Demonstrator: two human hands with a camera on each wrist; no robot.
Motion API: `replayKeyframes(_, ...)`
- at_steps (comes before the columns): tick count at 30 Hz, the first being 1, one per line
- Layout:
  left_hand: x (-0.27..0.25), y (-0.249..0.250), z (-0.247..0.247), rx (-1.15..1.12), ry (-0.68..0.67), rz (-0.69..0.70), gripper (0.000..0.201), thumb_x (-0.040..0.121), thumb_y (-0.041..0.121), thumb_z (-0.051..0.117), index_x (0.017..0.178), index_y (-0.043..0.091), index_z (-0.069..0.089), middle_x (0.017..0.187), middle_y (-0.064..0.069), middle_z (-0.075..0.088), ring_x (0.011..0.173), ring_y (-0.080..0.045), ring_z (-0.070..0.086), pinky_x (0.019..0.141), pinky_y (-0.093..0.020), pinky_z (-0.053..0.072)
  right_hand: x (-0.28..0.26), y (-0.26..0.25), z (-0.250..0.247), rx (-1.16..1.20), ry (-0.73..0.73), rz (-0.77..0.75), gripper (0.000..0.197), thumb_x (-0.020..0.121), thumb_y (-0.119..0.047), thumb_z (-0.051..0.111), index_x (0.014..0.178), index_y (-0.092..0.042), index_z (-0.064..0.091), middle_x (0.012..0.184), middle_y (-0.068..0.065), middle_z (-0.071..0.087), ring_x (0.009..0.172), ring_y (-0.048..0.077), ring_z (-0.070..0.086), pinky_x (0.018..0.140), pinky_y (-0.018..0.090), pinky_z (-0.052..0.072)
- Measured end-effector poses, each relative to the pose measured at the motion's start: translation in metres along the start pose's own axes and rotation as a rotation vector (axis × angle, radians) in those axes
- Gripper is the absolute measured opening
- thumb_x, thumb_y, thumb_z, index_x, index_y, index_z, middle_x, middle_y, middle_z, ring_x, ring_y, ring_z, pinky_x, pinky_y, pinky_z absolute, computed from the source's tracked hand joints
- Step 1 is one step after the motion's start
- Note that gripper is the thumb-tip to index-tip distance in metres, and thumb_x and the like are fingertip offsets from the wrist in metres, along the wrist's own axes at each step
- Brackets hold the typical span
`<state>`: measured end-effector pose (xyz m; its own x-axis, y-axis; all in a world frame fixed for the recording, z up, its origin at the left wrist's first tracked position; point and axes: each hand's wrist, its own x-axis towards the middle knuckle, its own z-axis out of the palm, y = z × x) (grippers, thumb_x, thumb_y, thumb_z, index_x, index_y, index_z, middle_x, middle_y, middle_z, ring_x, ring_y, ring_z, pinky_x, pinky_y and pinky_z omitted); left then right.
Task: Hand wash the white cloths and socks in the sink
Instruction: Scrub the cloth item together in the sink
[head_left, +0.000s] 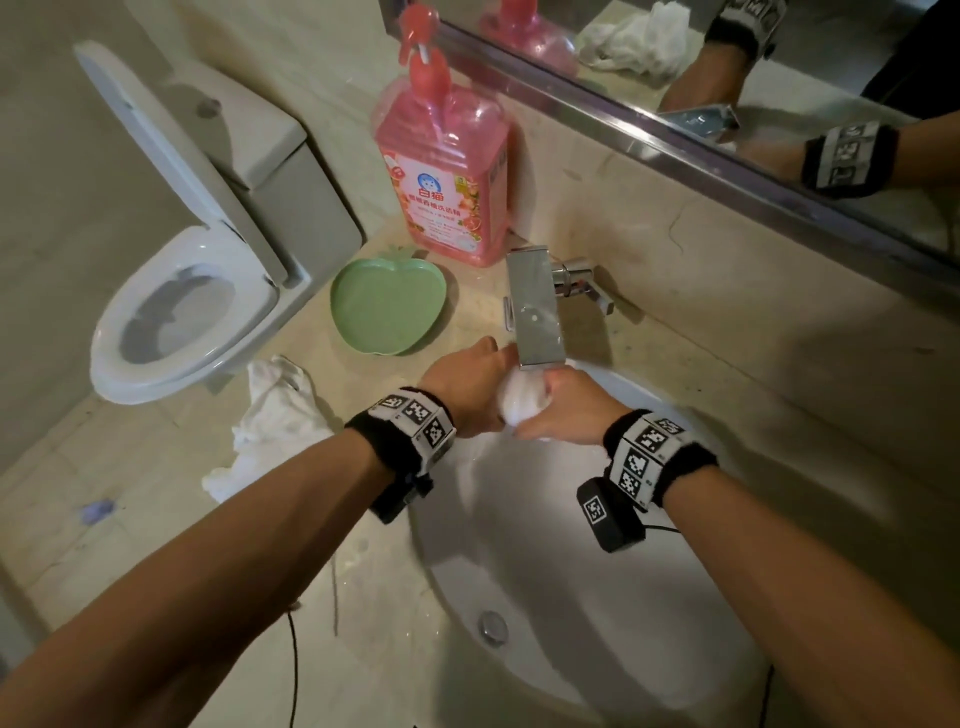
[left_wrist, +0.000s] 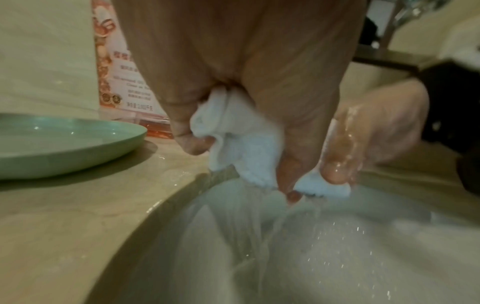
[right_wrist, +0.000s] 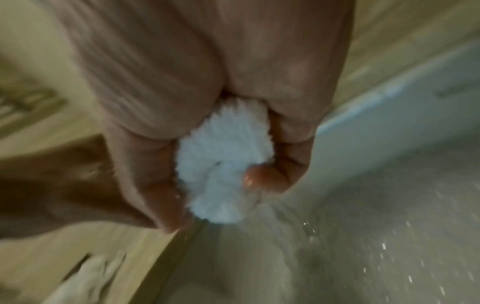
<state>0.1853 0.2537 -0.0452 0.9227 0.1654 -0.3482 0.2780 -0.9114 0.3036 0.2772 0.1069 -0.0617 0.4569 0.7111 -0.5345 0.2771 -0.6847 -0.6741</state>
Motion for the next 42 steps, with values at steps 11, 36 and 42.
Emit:
replayKeyframes(11,0.023,0.028,0.010,0.152,-0.028,-0.132,0.030,0.082,0.040,0.061,0.104,0.020,0.067,0.095,-0.009,0.068,0.081,-0.028,0.066,0.065,-0.029,0.045,0.003,0.000,-0.007,-0.659,0.255,-0.173,0.021,0.080,-0.032,0.067,0.079,-0.011,0.070,0.075,0.004,0.066,0.071,0.023,0.062,0.062,0.024,0.041)
replayKeyframes(36,-0.026,-0.015,0.017,-0.448,-0.223,-0.150,0.067,0.091,0.068,0.045,0.144,0.026,0.039,0.134,-0.006,0.060,0.111,-0.025,0.062,0.088,-0.024,0.042,-0.007,-0.006,-0.009,-0.212,0.037,-0.233,0.042,0.086,-0.017,0.073,0.128,-0.017,0.067,0.126,0.004,0.067,0.117,0.021,0.061,0.101,0.035,0.048)
replayKeyframes(42,-0.032,-0.012,0.026,-0.472,0.026,-0.100,0.044,0.090,0.021,0.066,0.132,0.013,0.053,0.129,-0.008,0.062,0.113,-0.029,0.058,0.087,-0.025,0.040,-0.012,0.000,0.005,-0.058,0.254,-0.177,0.046,0.068,-0.016,0.088,0.108,-0.005,0.069,0.101,0.009,0.068,0.092,0.025,0.066,0.079,0.039,0.056)
